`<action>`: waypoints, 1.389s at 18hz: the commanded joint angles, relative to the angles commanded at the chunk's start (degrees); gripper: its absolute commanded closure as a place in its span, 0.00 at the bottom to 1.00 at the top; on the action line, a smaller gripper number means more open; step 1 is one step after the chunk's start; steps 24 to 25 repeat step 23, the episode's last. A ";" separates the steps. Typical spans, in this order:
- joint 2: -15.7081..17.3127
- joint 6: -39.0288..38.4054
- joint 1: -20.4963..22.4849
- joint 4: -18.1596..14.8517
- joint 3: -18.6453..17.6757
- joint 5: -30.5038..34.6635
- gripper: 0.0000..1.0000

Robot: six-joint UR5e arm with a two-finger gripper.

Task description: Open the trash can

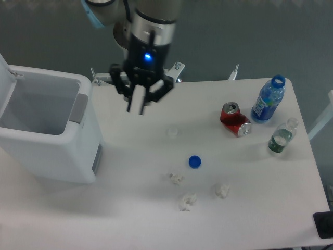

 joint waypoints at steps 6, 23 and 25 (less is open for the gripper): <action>-5.62 0.00 1.94 4.40 0.53 6.25 0.00; -19.43 26.98 3.70 7.12 4.57 19.00 0.00; -19.43 26.98 3.70 7.12 4.57 19.00 0.00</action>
